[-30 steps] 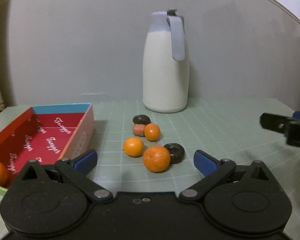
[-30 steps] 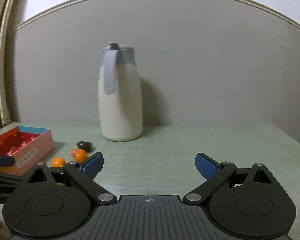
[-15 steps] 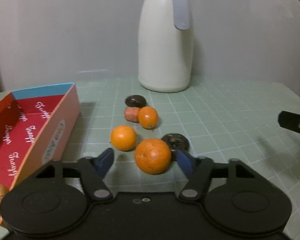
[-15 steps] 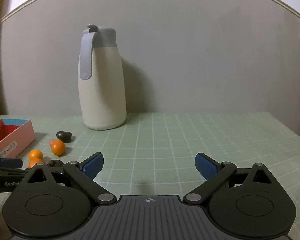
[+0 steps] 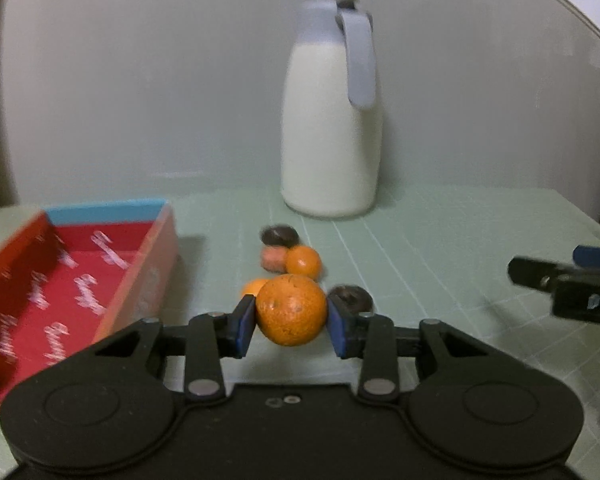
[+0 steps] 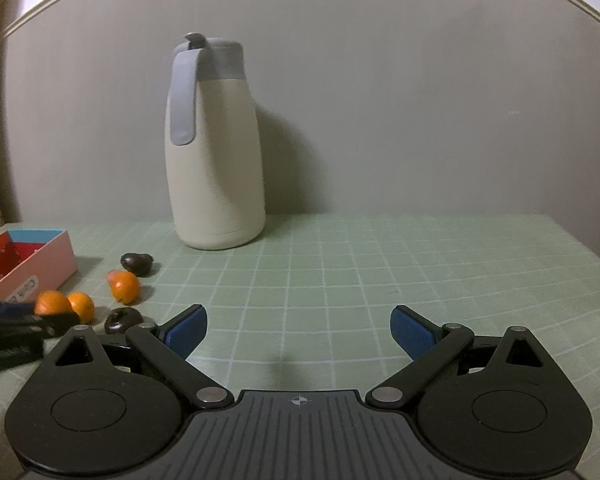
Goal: Organize fruits
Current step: 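Drop the mandarin into the red box with the left gripper, then grasp the dark round fruit with the right gripper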
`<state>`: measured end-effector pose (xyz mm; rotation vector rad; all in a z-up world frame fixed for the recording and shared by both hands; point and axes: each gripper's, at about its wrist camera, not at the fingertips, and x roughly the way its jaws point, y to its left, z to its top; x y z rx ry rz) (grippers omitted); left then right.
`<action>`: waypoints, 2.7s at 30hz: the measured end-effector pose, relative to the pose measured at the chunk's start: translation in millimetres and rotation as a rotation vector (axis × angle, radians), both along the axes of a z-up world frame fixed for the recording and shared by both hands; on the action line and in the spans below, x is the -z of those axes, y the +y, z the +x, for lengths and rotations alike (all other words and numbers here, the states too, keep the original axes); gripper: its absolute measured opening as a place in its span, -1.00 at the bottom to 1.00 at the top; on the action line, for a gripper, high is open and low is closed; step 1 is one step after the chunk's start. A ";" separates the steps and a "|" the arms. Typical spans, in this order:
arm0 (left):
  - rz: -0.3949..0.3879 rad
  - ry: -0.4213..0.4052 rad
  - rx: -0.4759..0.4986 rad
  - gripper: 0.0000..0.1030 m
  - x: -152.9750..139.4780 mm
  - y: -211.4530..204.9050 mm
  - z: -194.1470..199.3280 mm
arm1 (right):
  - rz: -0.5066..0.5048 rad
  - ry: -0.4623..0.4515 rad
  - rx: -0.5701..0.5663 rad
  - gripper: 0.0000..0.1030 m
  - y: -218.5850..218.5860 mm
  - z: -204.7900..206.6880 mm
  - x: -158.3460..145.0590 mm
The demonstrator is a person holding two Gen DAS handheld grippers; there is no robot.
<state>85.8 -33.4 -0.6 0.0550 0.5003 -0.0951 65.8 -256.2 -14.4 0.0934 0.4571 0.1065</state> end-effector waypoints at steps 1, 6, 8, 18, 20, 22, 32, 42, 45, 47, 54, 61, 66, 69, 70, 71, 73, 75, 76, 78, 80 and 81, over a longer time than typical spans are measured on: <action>0.006 -0.017 -0.009 -0.45 -3.6 3.5 -4.4 | -0.001 0.000 -0.005 0.90 2.7 0.3 0.0; 0.020 -0.073 -0.094 -0.45 -19.6 36.2 -21.6 | 0.006 -0.003 -0.037 0.90 19.5 -0.8 -2.5; 0.019 -0.074 -0.140 -0.45 -22.3 54.5 -25.4 | 0.008 -0.005 -0.054 0.90 29.4 -1.5 -3.7; 0.000 -0.070 -0.308 0.86 -22.8 124.0 -39.9 | -0.029 -0.020 -0.122 0.90 67.4 -6.6 -5.3; 0.032 -0.118 -0.316 0.89 -25.2 124.7 -45.7 | -0.026 -0.019 -0.122 0.90 68.4 -6.2 -5.1; 0.041 -0.120 -0.312 0.89 -25.3 125.1 -46.5 | -0.025 -0.017 -0.120 0.90 68.1 -7.0 -4.6; 0.044 -0.134 -0.319 0.89 -26.0 129.6 -53.3 | -0.052 0.013 -0.152 0.90 79.4 1.3 -0.3; 0.049 -0.118 -0.361 0.89 -22.5 153.2 -58.5 | -0.123 0.009 -0.224 0.89 122.0 14.2 1.7; 0.037 -0.109 -0.383 0.89 -21.4 165.0 -60.0 | -0.114 0.021 -0.235 0.88 127.6 21.8 3.9; 0.028 -0.106 -0.394 0.89 -21.5 171.3 -60.7 | -0.111 0.034 -0.233 0.78 130.1 27.1 5.8; 0.013 -0.096 -0.412 0.89 -19.3 182.4 -61.8 | -0.086 0.102 -0.232 0.33 137.5 50.2 13.7; 0.011 -0.092 -0.419 0.89 -17.7 187.0 -63.4 | -0.076 0.177 -0.221 -0.29 137.5 66.1 22.4; 0.005 -0.096 -0.428 0.89 -18.0 188.7 -65.1 | -0.062 0.149 -0.214 -0.29 136.4 59.5 17.2; 0.005 -0.098 -0.429 0.89 -18.7 190.7 -67.1 | -0.052 0.117 -0.217 -0.29 137.8 51.8 7.6; 0.008 -0.098 -0.429 0.89 -18.9 190.8 -67.8 | -0.041 0.111 -0.222 -0.29 139.0 49.3 4.8; 0.012 -0.099 -0.431 0.89 -19.0 191.3 -68.4 | -0.029 0.101 -0.229 -0.29 141.0 46.5 1.5; 0.016 -0.099 -0.444 0.89 -19.2 193.6 -69.8 | -0.015 0.068 -0.252 -0.29 148.2 38.8 -6.5; 0.013 -0.098 -0.460 0.89 -19.8 197.7 -72.0 | -0.005 0.028 -0.283 -0.29 157.5 29.8 -15.0; 0.009 -0.094 -0.472 0.89 -20.0 200.1 -72.9 | 0.001 0.008 -0.302 -0.29 162.6 25.5 -18.8; 0.001 -0.086 -0.491 0.89 -20.1 205.6 -75.0 | 0.012 -0.026 -0.341 -0.29 173.3 16.4 -24.9; 0.004 -0.088 -0.499 0.89 -20.6 208.9 -77.1 | 0.019 -0.049 -0.382 -0.29 185.6 9.3 -30.0; 0.007 -0.088 -0.498 0.89 -20.6 209.8 -78.3 | 0.018 -0.057 -0.403 -0.29 192.8 5.9 -31.8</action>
